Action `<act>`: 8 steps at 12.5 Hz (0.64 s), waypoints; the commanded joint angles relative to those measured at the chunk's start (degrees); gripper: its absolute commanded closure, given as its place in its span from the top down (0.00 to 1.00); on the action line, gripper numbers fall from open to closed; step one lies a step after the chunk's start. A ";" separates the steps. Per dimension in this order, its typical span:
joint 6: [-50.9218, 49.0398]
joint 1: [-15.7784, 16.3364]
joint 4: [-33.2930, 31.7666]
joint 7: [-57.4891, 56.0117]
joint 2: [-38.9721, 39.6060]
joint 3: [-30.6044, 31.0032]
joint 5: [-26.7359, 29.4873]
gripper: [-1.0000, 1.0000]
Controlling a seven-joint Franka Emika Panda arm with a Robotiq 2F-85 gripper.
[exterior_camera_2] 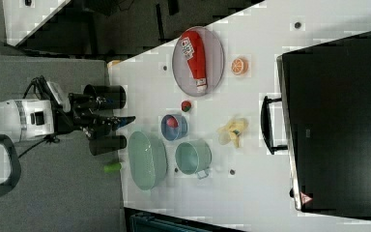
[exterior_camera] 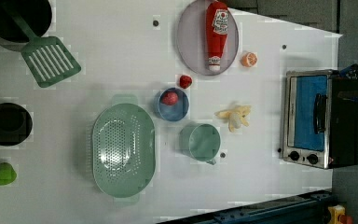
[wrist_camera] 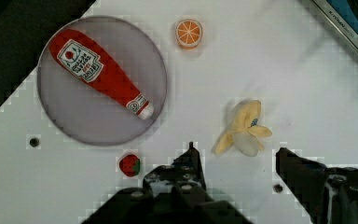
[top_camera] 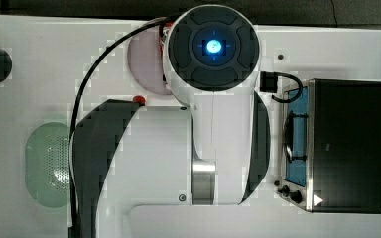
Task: Pick banana from table and place on oven.
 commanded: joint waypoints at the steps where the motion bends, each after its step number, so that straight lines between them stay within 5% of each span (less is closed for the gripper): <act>1: -8.12 -1.74 -12.24 -1.85 -22.22 -2.13 -0.22 0.79; 3: -8.12 -1.75 -12.26 -1.85 -22.17 -2.12 -0.22 1.00; 8: -6.65 -1.72 -15.65 -1.86 -18.98 -2.02 -0.22 1.00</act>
